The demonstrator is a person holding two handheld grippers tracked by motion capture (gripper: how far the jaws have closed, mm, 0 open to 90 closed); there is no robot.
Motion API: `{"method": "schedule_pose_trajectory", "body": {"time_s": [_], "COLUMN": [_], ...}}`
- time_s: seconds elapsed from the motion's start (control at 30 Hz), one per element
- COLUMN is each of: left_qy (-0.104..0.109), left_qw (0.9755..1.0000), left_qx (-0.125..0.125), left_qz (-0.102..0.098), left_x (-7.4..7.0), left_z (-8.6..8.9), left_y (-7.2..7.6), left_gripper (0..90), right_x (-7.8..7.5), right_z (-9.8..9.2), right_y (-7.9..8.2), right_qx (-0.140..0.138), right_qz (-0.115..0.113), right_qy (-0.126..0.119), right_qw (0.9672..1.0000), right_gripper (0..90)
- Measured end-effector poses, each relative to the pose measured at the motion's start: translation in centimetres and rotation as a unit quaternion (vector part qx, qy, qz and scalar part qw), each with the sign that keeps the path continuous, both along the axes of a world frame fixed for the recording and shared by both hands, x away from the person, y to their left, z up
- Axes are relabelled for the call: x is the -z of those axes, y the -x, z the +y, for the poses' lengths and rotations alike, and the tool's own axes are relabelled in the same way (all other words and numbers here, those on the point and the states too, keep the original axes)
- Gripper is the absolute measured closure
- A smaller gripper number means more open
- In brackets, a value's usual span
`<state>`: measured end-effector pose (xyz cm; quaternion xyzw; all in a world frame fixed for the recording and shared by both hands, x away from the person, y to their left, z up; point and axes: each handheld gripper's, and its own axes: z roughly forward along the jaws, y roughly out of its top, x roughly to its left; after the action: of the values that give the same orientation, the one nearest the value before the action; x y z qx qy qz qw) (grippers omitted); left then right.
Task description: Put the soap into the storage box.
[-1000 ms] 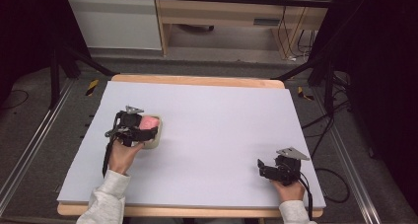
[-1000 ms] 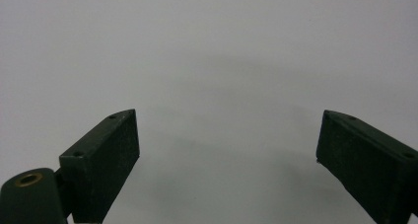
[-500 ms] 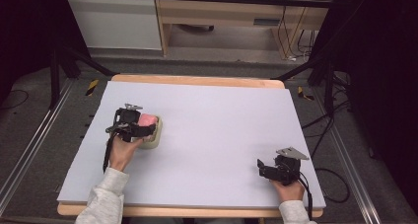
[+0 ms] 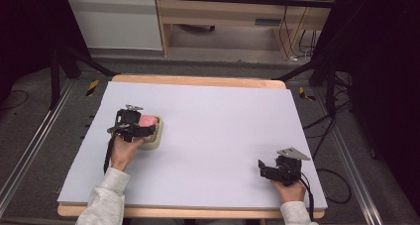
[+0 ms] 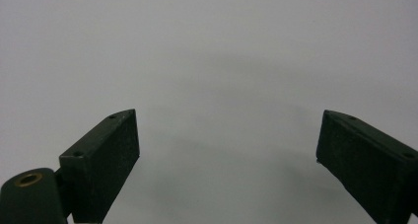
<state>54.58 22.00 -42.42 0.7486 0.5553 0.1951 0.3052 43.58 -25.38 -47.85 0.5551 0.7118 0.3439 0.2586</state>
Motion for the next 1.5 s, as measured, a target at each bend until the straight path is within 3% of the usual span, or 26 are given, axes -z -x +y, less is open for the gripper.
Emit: {"method": "schedule_pose_trajectory", "body": {"time_s": [1.0, 1.5], "left_qy": [-0.001, -0.017], "left_qw": [0.9997, 0.9994], "left_qx": [-0.006, -0.017], "left_qz": [0.024, 0.026], "left_x": [1.6, 2.0], "left_z": [-0.1, -0.5], "left_y": [-1.2, -1.3], "left_gripper": [36.9, 36.8], "right_x": [0.0, 0.0], "right_z": [0.0, 0.0], "right_y": [0.0, 0.0], "right_qx": [-0.001, -0.001], "right_qz": [0.001, 0.002], "right_qy": [0.0, -0.001], "right_qw": [1.0, 1.0], "right_gripper": [9.6, 9.6]}}
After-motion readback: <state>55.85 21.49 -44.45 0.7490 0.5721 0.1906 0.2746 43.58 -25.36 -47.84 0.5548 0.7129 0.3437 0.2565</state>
